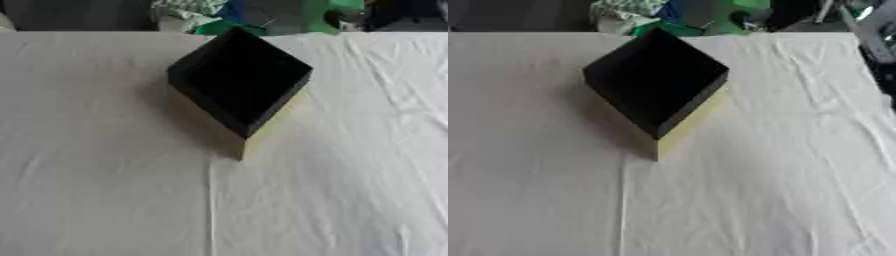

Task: Pick up objects on the table and place them in the box.

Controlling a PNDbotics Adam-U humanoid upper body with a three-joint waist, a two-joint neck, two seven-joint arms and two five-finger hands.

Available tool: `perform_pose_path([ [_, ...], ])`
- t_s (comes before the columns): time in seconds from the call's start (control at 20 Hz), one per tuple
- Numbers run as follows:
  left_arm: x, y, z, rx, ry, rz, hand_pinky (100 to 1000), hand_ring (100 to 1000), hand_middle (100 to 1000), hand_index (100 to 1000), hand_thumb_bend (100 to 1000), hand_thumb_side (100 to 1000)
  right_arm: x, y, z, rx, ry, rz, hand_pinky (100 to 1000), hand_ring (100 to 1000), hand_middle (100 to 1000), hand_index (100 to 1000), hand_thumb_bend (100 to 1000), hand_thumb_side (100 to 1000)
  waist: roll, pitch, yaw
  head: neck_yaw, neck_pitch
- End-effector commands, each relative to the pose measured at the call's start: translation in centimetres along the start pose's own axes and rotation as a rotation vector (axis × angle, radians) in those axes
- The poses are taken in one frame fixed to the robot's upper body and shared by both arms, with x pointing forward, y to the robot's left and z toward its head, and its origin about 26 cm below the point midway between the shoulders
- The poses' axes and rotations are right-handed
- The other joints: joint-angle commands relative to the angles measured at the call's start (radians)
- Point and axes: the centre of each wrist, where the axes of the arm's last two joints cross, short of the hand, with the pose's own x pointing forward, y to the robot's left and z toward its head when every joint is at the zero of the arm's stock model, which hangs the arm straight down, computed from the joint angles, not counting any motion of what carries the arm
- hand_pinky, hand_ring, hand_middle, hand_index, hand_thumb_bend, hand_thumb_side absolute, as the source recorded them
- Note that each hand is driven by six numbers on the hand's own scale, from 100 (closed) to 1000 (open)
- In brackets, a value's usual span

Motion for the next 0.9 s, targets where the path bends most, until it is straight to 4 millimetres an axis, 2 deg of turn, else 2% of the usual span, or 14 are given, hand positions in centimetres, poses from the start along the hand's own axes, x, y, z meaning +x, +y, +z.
perform_pose_path([
  [0.05, 0.6, -0.2, -0.7, -0.013, -0.032, 0.018, 639, 713, 592, 714, 200, 950, 0.4, -0.8, -1.1, -0.013, -0.013, 0.017, 803, 649, 582, 787, 100, 619, 0.000, -0.012, 0.006, -0.016, -0.016],
  [0.6, 1.0, -1.1, -1.5, -0.028, -0.060, 0.065, 641, 714, 594, 714, 200, 950, 1.8, 0.6, -4.5, -0.013, -0.040, 0.011, 783, 641, 577, 786, 100, 663, -0.013, 0.015, 0.055, -0.051, -0.025],
  [0.8, 1.2, -1.4, -1.7, -0.032, -0.069, 0.080, 641, 715, 595, 714, 200, 950, 2.2, 1.8, -5.4, 0.023, -0.058, 0.007, 779, 643, 578, 786, 100, 682, -0.019, 0.024, 0.068, -0.058, -0.027],
  [0.85, 1.2, -1.4, -1.8, -0.031, -0.070, 0.082, 641, 715, 595, 714, 200, 950, 2.1, 2.1, -5.5, 0.033, -0.058, 0.004, 776, 642, 578, 786, 100, 646, -0.020, 0.026, 0.070, -0.057, -0.027],
  [0.9, 1.2, -1.4, -1.8, -0.031, -0.071, 0.084, 641, 715, 595, 714, 201, 950, 2.0, 2.5, -5.6, 0.041, -0.057, -0.002, 773, 641, 577, 786, 100, 696, -0.020, 0.027, 0.072, -0.057, -0.026],
])
